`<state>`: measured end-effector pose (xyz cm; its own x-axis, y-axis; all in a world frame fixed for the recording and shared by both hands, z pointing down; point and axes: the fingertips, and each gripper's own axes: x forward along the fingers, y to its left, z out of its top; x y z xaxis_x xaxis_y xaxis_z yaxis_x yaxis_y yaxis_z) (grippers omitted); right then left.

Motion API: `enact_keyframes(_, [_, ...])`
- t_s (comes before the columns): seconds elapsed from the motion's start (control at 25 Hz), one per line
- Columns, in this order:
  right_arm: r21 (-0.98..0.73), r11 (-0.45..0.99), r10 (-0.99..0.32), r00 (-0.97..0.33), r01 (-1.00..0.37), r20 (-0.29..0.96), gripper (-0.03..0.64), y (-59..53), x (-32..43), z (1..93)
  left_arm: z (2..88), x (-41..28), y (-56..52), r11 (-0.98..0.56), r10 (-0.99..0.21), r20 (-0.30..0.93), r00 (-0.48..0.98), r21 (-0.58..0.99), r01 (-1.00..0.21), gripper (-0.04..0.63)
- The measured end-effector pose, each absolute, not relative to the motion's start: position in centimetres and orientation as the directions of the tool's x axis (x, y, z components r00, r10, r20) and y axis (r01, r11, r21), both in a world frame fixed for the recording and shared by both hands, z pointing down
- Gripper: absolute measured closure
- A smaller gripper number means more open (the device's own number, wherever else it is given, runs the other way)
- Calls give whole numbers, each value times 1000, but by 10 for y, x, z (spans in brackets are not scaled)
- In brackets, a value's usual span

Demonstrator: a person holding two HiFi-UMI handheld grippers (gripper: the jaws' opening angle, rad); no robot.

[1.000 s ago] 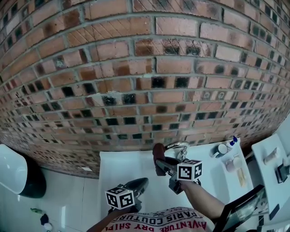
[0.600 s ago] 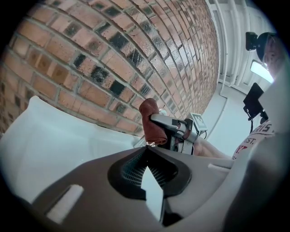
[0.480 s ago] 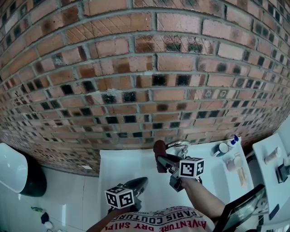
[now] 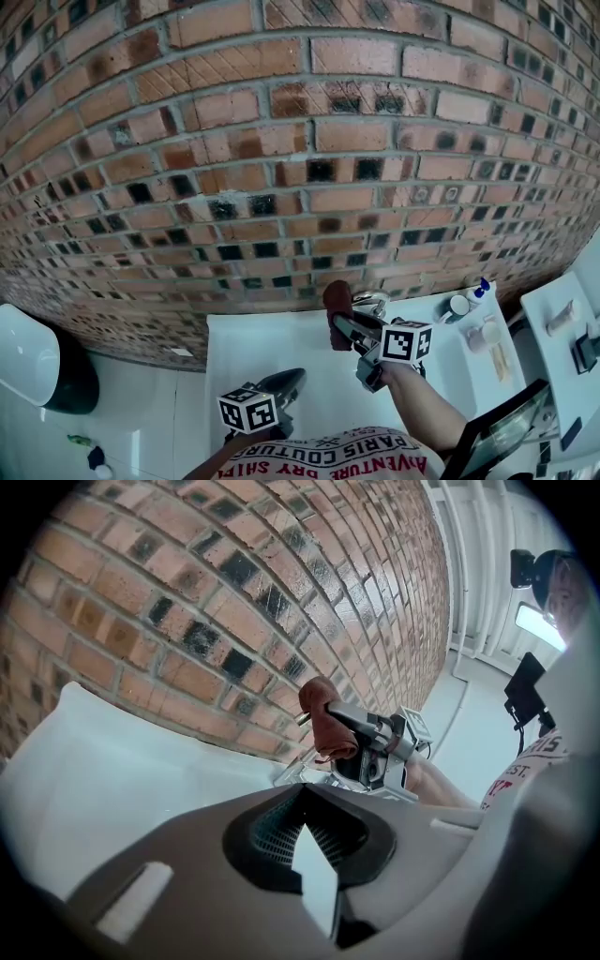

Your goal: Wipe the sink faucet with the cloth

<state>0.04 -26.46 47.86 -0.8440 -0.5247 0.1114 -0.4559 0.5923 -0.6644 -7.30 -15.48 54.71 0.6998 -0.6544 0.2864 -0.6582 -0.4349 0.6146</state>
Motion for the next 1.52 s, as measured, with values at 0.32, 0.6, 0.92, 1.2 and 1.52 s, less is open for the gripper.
enact_keyframes(0.32, [-664, 584, -587, -808, -466, 52, 520, -274, 33, 456, 541, -71, -153, -442, -658, 284, 698, 604, -663, 591])
enact_keyframes(0.6, [-662, 559, -637, -770, -499, 42, 518, -280, 63, 453, 543, -63, -151, -449, -646, 289, 707, 606, -657, 591])
enact_keyframes(0.92, [-681, 511, -689, -724, -524, 39, 518, -290, 101, 465, 543, -60, -153, -447, -641, 305, 704, 598, -666, 591])
enact_keyframes(1.2, [-700, 442, -729, -679, -560, 83, 518, -297, 126, 494, 547, -58, -156, -441, -637, 318, 702, 596, -671, 591])
enact_keyframes(1.52, [-709, 322, -748, -628, -627, 215, 518, -305, 144, 553, 554, -55, -156, -432, -625, 329, 708, 610, -664, 591])
